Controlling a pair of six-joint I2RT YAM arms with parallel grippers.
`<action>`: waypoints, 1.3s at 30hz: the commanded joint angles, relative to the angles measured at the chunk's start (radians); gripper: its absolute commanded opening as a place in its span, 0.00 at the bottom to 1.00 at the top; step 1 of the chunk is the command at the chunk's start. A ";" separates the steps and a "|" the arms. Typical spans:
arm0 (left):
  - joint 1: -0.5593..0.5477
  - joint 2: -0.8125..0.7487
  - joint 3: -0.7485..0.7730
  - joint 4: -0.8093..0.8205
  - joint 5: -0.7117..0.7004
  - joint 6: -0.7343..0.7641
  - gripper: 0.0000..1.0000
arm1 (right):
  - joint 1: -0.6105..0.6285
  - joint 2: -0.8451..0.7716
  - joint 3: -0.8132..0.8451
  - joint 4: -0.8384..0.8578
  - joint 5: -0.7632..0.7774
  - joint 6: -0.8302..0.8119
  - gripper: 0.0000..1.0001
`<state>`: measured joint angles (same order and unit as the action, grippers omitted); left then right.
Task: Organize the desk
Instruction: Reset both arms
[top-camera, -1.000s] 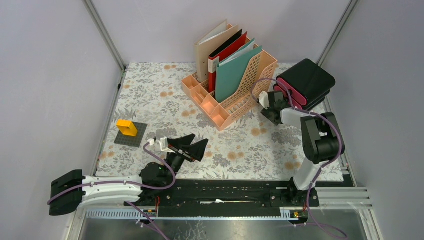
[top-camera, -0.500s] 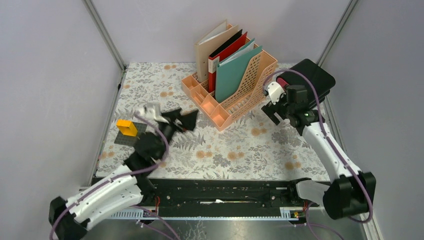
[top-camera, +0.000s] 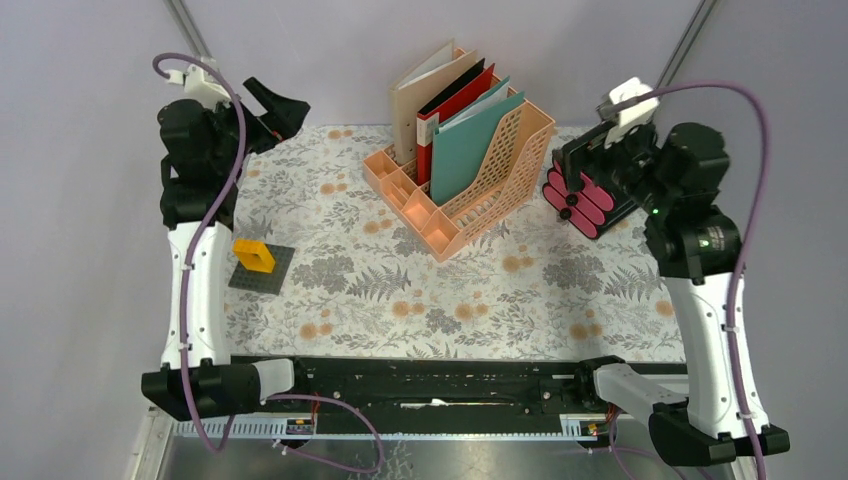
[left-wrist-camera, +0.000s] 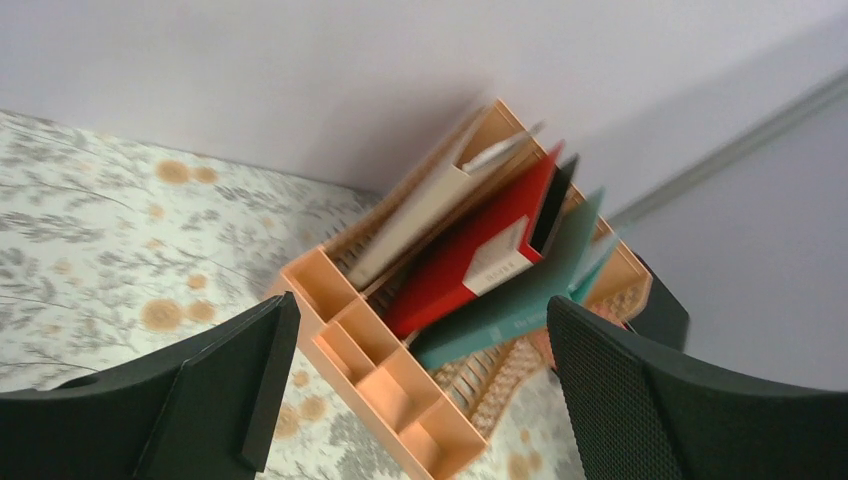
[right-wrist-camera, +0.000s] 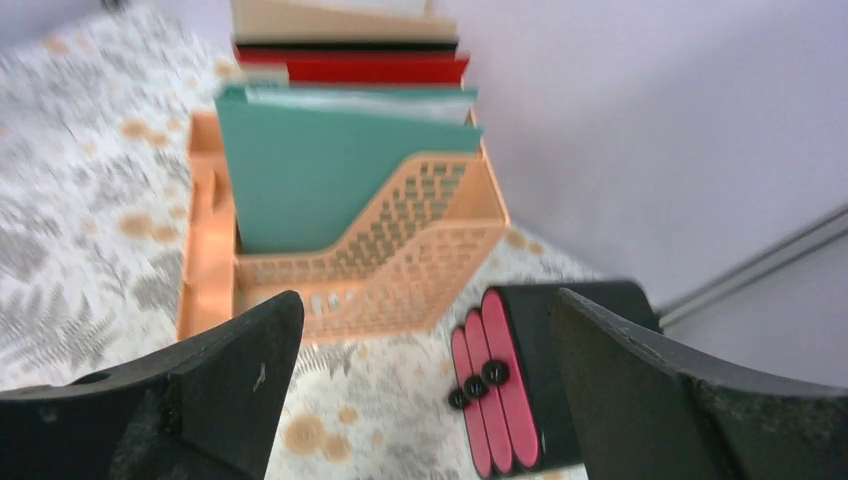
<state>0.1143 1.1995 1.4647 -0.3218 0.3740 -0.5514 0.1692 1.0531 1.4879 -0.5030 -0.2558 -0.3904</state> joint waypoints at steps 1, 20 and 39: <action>-0.001 0.019 0.104 -0.109 0.220 -0.028 0.99 | -0.003 0.026 0.196 -0.061 -0.052 0.165 1.00; -0.136 -0.056 0.178 -0.193 0.141 0.085 0.99 | -0.003 -0.094 0.191 -0.036 0.113 0.243 1.00; -0.188 -0.140 0.088 -0.178 0.088 0.170 0.99 | -0.004 -0.133 0.038 0.054 0.165 0.308 1.00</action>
<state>-0.0650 1.0798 1.5772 -0.5365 0.4870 -0.4152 0.1692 0.9245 1.5375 -0.5117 -0.0967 -0.1066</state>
